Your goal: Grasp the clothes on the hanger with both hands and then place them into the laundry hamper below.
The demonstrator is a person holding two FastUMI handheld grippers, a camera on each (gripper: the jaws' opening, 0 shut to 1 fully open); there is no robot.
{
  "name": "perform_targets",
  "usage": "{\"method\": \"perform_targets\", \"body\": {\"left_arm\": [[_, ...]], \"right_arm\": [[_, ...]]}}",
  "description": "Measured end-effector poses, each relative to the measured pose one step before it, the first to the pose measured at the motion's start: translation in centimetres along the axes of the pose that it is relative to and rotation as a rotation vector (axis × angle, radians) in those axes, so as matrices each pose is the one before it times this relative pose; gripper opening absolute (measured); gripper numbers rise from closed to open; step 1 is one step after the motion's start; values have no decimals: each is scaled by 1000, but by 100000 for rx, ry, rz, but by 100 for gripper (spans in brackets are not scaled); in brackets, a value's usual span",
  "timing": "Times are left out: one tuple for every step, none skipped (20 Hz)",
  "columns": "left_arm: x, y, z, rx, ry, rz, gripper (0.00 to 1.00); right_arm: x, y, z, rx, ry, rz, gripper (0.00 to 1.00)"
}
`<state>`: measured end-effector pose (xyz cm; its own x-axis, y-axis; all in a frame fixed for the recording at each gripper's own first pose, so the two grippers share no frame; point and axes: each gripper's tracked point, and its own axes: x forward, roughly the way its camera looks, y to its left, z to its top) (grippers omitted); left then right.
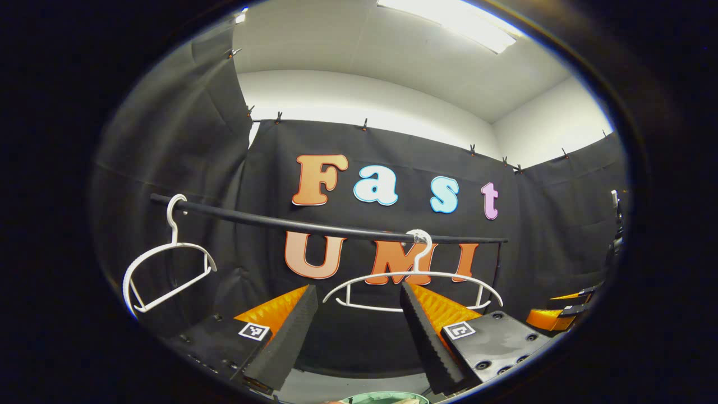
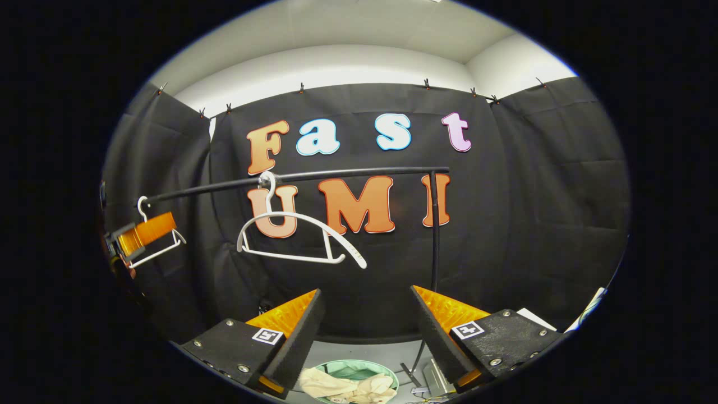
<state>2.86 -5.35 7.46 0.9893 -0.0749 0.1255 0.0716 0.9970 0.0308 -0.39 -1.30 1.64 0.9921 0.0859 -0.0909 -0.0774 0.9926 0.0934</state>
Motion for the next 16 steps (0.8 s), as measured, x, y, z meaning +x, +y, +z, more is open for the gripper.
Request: {"method": "perform_targets", "body": {"left_arm": [[-26, 33, -260, 506, 1052, -157, 100], [-63, 274, -167, 300, 388, 493, 100], [-13, 168, 133, -113, -347, 567, 100], [59, -76, 63, -331, -192, -54, 100], [49, -45, 25, -449, -262, -186, 100], [84, -5, -68, -477, -34, -90, 100], [203, 28, -126, -448, 158, -98, 100], [67, 1, -82, -195, 238, -19, 100], [174, 82, -118, -45, 46, 179, 100], [79, 80, -64, 102, 106, 341, 100], [-6, 121, -147, 129, 135, 341, 96], [-3, -30, -51, 78, 130, 56, 96], [-71, 3, -32, -27, 64, 112, 96], [-108, 79, 54, -121, -153, 116, 96], [-78, -24, 150, -160, -243, 34, 98], [-96, 15, 78, -165, -340, -63, 100]], "right_arm": [[-97, -367, 297, 5, -807, -1045, 93], [-109, -215, 249, -400, -802, -783, 94], [-74, 118, 105, -557, -469, 276, 94], [-10, 277, -61, -694, -90, 361, 94], [-59, 164, -20, -989, -235, 149, 94], [-93, 82, -124, -831, -3, 91, 94], [42, 28, -274, -472, 269, 266, 94], [146, 118, -101, -60, 198, 229, 94], [99, 132, -29, 109, 109, 47, 94], [-109, -69, -34, 61, 172, 65, 94], [-69, -4, -95, 9, 86, -59, 94], [-10, -46, -136, -140, 140, -127, 94], [287, -74, -40, -118, 105, -113, 94], [26, -67, -37, -31, 90, -174, 94], [-134, -93, 60, 25, -98, -208, 94], [-70, -123, 13, 63, 74, -261, 94]]}}
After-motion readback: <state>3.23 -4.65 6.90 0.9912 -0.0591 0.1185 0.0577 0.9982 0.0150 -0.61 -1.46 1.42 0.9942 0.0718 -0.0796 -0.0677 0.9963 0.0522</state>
